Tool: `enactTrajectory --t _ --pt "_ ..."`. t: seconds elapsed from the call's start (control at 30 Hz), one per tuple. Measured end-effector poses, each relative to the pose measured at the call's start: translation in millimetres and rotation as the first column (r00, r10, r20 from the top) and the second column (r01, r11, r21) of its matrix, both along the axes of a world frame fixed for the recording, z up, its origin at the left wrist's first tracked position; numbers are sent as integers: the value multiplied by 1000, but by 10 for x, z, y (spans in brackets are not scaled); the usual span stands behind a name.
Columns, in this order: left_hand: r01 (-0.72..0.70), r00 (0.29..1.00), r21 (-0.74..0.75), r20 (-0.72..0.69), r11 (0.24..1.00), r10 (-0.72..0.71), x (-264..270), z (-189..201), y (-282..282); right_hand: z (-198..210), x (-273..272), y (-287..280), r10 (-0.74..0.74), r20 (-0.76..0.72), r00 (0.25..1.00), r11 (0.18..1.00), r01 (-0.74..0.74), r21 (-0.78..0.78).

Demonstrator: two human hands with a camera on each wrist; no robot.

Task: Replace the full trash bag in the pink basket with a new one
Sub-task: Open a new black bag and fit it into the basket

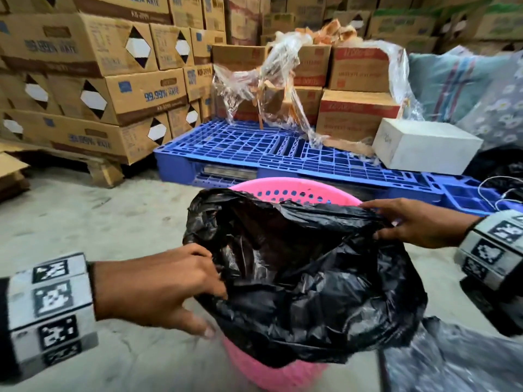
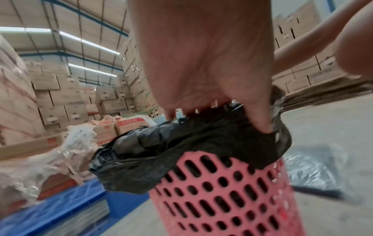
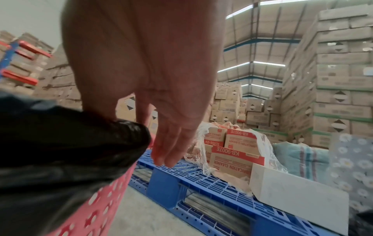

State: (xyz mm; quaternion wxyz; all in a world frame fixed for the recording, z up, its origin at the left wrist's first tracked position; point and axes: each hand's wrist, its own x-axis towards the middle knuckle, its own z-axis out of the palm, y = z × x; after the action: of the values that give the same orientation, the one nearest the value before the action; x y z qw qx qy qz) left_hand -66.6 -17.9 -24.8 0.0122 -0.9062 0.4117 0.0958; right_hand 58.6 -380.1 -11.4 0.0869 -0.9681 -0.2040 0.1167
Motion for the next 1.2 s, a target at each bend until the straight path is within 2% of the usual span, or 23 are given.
enactTrajectory --t 0.07,0.13,0.2,0.27,0.33,0.37,0.43,0.47,0.57,0.7,0.83,0.93,1.03,1.1,1.17,1.2 --pt "27 999 56 45 998 -29 150 -37 63 -24 -100 14 34 41 999 999 -32 -38" --pt "62 980 171 174 983 -92 395 -67 201 -63 -201 0 58 59 997 998 -56 -38" --pt "22 962 297 254 955 -101 639 -13 317 -125 -337 11 42 61 997 998 -39 -46" --pt "-25 956 333 284 943 -75 836 60 365 -198 -480 49 -11 81 997 998 16 -63" --pt "-98 971 250 236 963 38 849 171 280 -241 -571 61 -18 134 991 1000 20 -20" --pt "-115 977 131 194 985 88 786 231 180 -228 -587 48 23 175 984 1000 -26 13" --pt "-136 990 -79 25 988 138 576 297 -76 -172 -566 -22 151 211 966 988 -154 -5" --pt "-146 988 -107 -70 983 139 447 311 -215 -152 -531 -67 202 208 957 979 -202 -24" --pt "-117 973 12 -200 993 117 209 189 -627 -84 -464 -130 265 142 954 962 -252 -101" --pt "-93 946 99 -301 991 119 247 -33 -853 -94 -490 -162 350 99 932 925 -326 -196" --pt "-56 969 232 -221 971 108 349 -113 -776 -143 -557 -165 395 183 900 912 -361 -193" --pt "-11 989 323 -134 946 57 482 -82 -438 -175 -693 0 446 257 857 893 -410 -185" --pt "8 998 513 50 859 -39 724 -36 -44 -264 -925 265 458 268 847 884 -465 -42" --pt "-32 981 574 173 818 -83 853 51 120 -264 -1034 468 486 226 844 861 -507 44" --pt "-123 981 592 195 797 6 895 162 171 -220 -1052 615 515 167 841 844 -532 72" --pt "-162 982 565 176 809 74 872 211 152 -186 -1020 629 523 167 836 840 -539 62"
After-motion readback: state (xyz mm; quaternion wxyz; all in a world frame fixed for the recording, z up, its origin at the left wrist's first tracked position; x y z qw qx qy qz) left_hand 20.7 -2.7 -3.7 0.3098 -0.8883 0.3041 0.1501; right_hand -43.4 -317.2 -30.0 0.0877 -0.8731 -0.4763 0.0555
